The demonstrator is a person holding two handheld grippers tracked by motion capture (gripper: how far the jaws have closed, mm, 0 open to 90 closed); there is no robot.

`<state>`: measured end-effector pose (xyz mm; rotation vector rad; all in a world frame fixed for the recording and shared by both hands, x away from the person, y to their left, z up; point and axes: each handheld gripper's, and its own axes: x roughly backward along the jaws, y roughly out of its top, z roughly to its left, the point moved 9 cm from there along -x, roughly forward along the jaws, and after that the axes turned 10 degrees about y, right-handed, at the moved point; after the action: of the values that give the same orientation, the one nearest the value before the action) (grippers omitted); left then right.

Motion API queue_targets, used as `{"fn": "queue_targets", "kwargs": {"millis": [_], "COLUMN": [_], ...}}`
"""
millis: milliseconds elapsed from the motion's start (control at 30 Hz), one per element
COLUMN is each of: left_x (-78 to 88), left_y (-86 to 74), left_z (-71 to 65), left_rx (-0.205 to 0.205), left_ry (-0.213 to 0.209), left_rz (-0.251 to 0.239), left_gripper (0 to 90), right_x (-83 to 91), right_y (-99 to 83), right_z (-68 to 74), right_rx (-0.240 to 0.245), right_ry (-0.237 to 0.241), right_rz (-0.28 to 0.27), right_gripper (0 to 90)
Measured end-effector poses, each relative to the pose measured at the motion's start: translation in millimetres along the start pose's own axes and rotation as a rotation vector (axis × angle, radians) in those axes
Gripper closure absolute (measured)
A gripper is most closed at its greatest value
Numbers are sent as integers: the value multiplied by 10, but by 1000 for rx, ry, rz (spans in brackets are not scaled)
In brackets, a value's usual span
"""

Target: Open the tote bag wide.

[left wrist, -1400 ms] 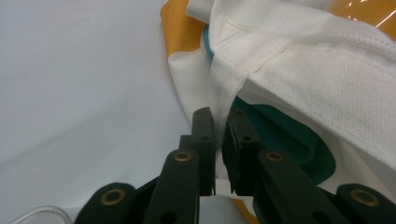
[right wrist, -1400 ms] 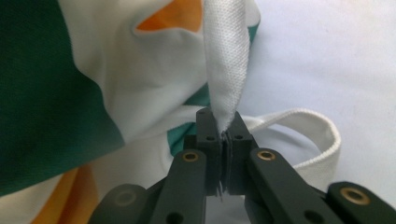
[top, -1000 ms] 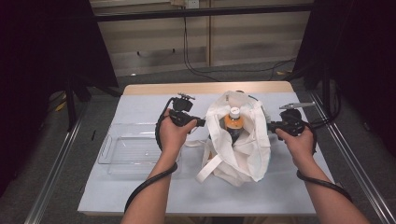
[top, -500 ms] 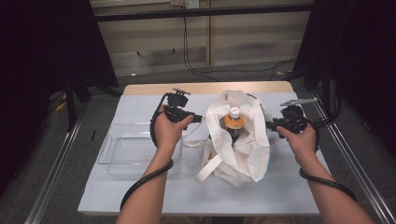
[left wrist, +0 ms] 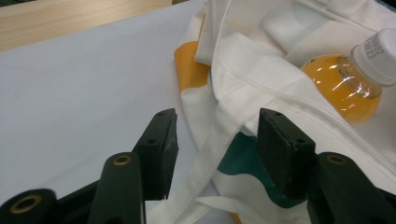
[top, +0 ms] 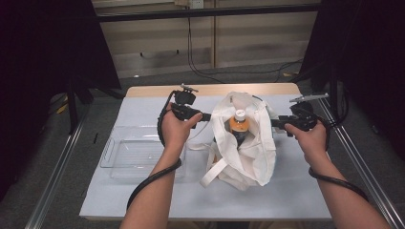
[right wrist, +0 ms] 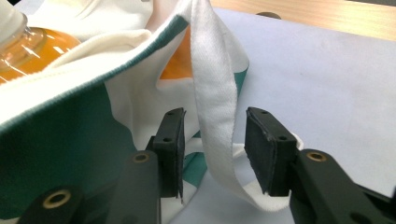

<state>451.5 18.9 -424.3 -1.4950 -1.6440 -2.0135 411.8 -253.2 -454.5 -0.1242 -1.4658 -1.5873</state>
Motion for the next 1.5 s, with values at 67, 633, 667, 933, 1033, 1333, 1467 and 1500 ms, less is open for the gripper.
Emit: {"fn": "queue_targets", "kwargs": {"millis": [67,633,667,933,1033,1333,1467,1500], "left_x": [-7,-28,-24,-33,-42,-78,-113,-138], "left_y": [7,50,41,39,35,12,-23,-34], "left_z": [-12,-51,-44,-41,-41,-46,-36,-39], "left_rx": [1,7,-12,-15,-24,10,-1,19], "left_ry": [4,10,9,14,11,5,7,2], "left_rz": [1,-17,-6,-8,-7,-16,-3,-8], "left_gripper": [471,441,441,441,442,442,446,446], "right_x": [5,54,52,-7,-58,-149,-221,-236], "right_y": [19,156,164,217,156,-24,-142,-170], "right_z": [8,5,7,66,73,-7,-43,-55], "right_rx": [0,13,21,36,37,11,6,4], "right_ry": [0,-8,-11,10,28,27,23,17], "right_rz": [3,7,6,-20,-13,14,47,52], "right_gripper": [574,536,538,751,840,862,867,868]}}
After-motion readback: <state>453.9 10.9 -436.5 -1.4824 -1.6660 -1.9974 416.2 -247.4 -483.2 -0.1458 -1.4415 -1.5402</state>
